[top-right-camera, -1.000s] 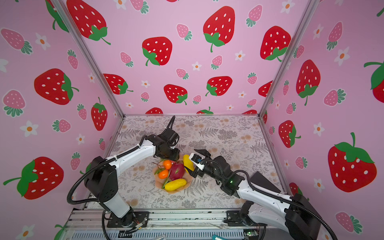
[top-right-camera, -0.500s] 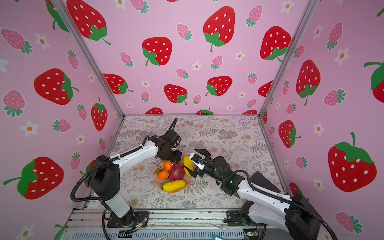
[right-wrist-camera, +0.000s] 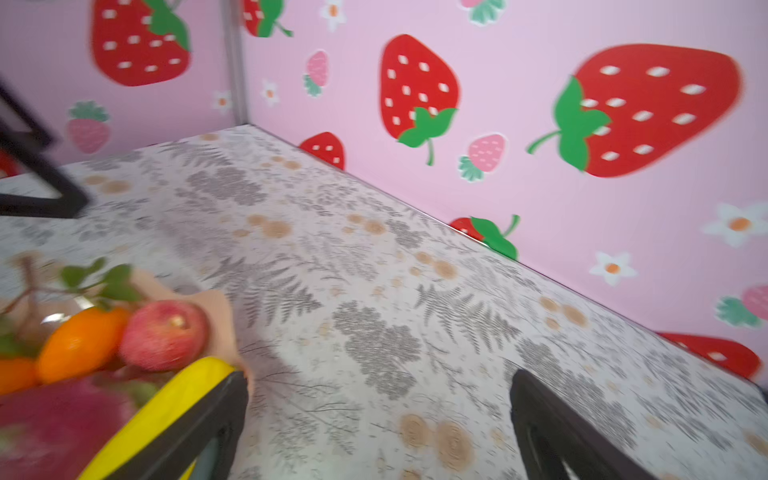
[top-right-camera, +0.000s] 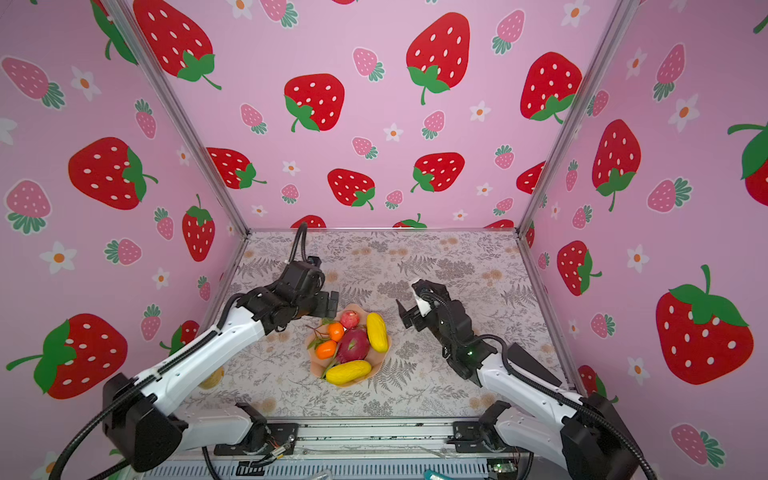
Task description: Place and organize the fake fruits in the fruit bowl
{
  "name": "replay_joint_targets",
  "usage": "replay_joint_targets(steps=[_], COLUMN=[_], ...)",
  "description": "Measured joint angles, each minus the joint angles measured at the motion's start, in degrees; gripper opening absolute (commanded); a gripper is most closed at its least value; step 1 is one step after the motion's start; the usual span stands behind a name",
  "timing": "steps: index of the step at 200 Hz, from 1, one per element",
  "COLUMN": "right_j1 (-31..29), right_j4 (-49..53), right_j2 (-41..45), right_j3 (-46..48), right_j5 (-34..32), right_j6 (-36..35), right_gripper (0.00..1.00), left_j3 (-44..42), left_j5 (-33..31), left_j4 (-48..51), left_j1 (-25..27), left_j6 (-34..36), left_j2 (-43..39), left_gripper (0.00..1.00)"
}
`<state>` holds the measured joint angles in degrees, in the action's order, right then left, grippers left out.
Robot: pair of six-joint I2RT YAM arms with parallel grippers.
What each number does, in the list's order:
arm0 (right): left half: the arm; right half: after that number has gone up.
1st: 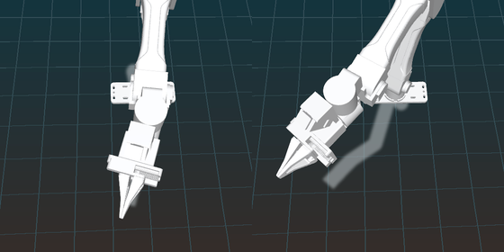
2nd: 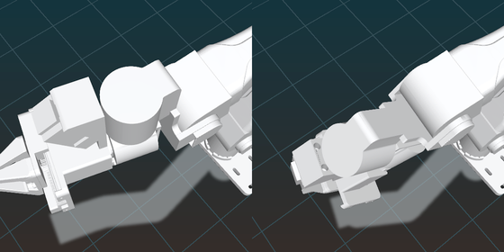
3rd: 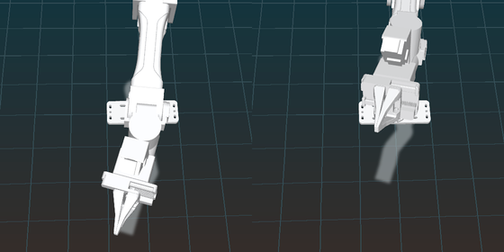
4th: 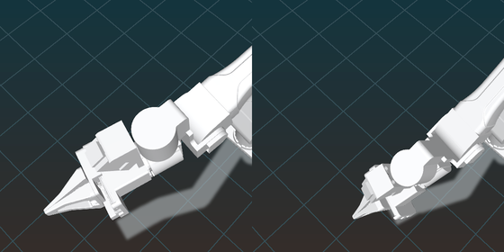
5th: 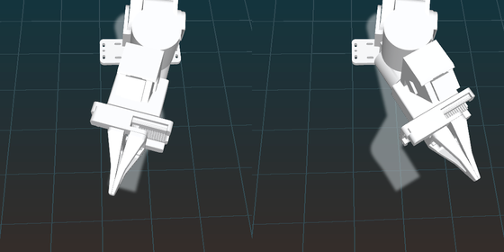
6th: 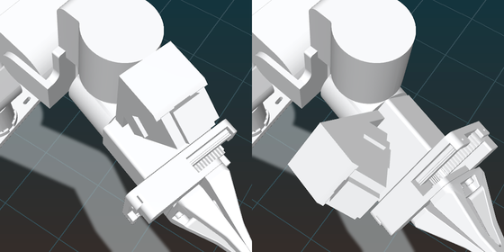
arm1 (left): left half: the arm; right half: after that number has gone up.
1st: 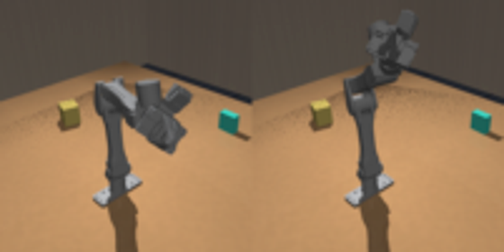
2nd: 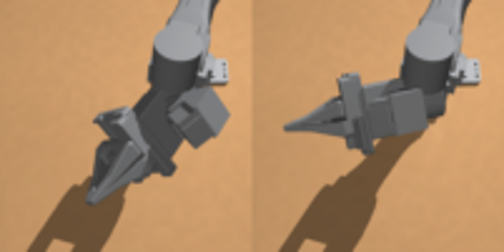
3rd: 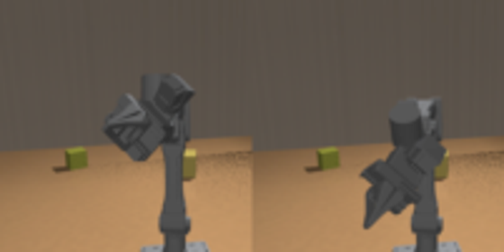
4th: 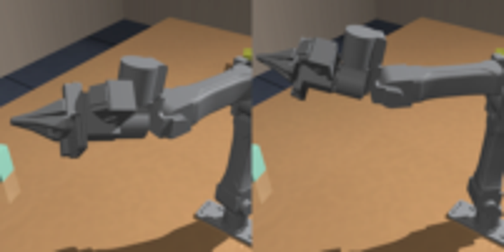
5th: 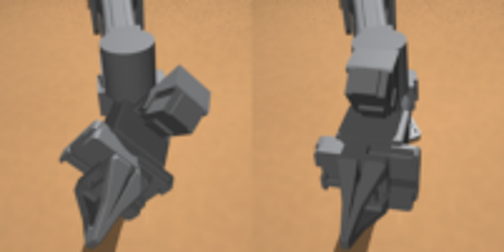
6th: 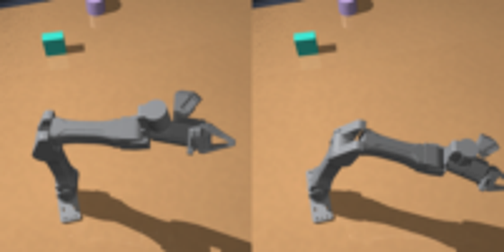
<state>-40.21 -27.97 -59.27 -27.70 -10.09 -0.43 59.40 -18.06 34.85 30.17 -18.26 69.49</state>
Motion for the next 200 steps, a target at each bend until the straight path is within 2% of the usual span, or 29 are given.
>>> replay_joint_targets(steps=[24, 40, 63, 80, 106, 131, 161, 178, 191, 200], right_j1=[7.6, 13.5, 20.8, 22.5, 23.3, 25.0, 30.8, 32.2, 32.2, 32.4], right_j4=[-0.5, -2.8, -10.5, -16.7, -28.5, -36.1, -44.2, -44.4, -44.4, -44.4], right_j2=[5.2, 6.3, 2.4, -3.1, -14.9, -22.1, -29.4, -30.6, -30.7, -30.7], right_j3=[3.6, 7.1, 13.8, 17.3, 18.1, 17.8, 17.4, 16.5, 15.5, 14.6], right_j5=[-5.8, -9.2, -12.4, -13.1, -12.7, -9.4, -4.0, -0.7, 1.2, 2.3], right_j6=[3.8, 5.5, 6.3, 4.1, 0.9, -2.4, -2.0, -2.2, -2.2, -2.2], right_gripper=[0.99, 0.99, 0.99, 0.99, 0.99, 0.99, 0.99, 0.99, 0.99, 0.99], left_j3=[-14.2, -22.9, -30.9, -35.6, -42.2, -46.7, -45.6, -42.6, -40.3, -38.9], left_j5=[-12.0, -16.7, -21.4, -22.4, -17.8, -8.9, 3.1, 6.8, 7.5, 5.8], left_j4=[-4.8, -9.6, -16.9, -27.0, -42.3, -59.9, -75.9, -82.7, -80.8, -80.9], left_j1=[-5.0, -8.9, -13.0, -15.3, -20.0, -26.0, -34.6, -33.9, -31.5, -29.0], left_j6=[0.6, 0.5, 1.3, 4.1, 7.9, 10.9, 10.3, 10.8, 12.0, 12.7], left_j2=[-12.2, -17.2, -16.4, -13.7, -10.0, -5.5, 7.1, 16.9, 19.1, 19.5], left_gripper=[0.99, 0.99, 0.99, 0.99, 0.99, 0.99, 0.99, 0.99, 0.99, 0.99])
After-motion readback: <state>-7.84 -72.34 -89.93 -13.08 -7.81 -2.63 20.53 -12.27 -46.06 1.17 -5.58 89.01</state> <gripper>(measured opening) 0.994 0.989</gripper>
